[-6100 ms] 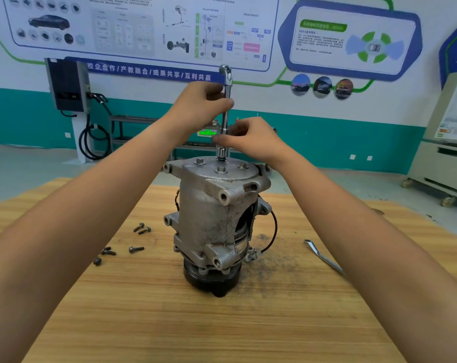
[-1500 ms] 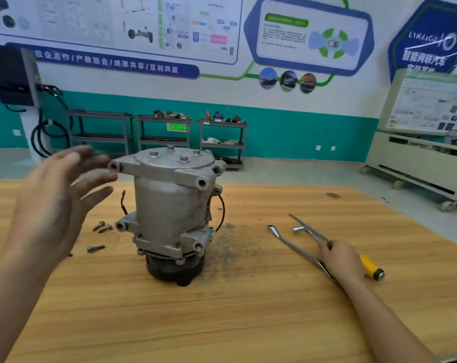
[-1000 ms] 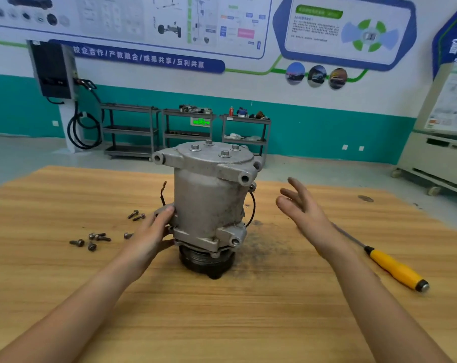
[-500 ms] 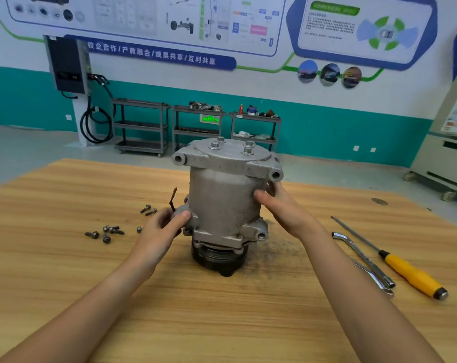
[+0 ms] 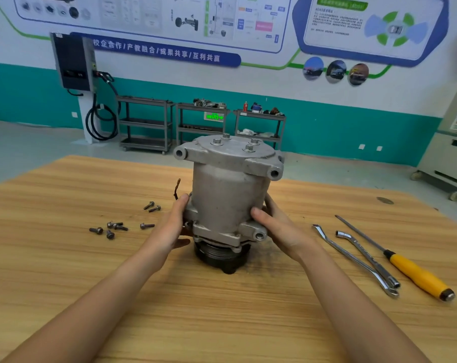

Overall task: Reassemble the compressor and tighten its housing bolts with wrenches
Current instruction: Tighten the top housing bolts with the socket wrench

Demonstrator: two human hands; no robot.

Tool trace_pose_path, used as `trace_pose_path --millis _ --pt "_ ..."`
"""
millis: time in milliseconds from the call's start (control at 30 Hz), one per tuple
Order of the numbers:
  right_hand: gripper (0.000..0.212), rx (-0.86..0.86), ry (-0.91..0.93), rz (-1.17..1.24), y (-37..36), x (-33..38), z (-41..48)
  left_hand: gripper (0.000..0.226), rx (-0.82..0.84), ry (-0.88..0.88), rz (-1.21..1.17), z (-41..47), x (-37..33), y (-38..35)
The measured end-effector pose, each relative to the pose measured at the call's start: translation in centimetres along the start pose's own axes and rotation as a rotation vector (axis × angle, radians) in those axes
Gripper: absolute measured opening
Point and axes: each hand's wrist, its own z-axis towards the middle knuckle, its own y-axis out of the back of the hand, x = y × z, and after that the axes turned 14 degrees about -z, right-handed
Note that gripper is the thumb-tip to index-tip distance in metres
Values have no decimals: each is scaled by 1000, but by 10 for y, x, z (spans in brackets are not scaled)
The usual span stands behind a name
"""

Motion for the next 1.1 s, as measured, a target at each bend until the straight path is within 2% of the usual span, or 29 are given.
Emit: trace_pose_path --millis 100,200,233,333,400,533,633,933,1100 --pt "130 -47 18 -75 3 13 -13 42 21 80 9 5 -6 -1" --pt "141 -311 168 -97 8 30 -23 37 83 99 -42 9 -5 0" --pt "136 -405 260 -115 9 37 -26 35 95 102 -56 9 -5 0" --pt "91 -544 470 -219 5 63 -33 30 115 91 -67 8 -5 2" --pt "74 -551 482 -323 1 72 -36 27 114 83 -67 8 -5 2" --pt "61 -545 439 -500 -3 74 -37 25 114 86 -45 11 -6 2" --pt "50 -612 453 -505 -1 78 -30 27 79 89 -42 13 -5 -1" --pt "25 -541 537 -449 4 80 -14 29 24 64 -33 19 -3 -4" --pt "26 -537 493 -342 4 81 -5 29 14 75 -38 17 -6 -3"
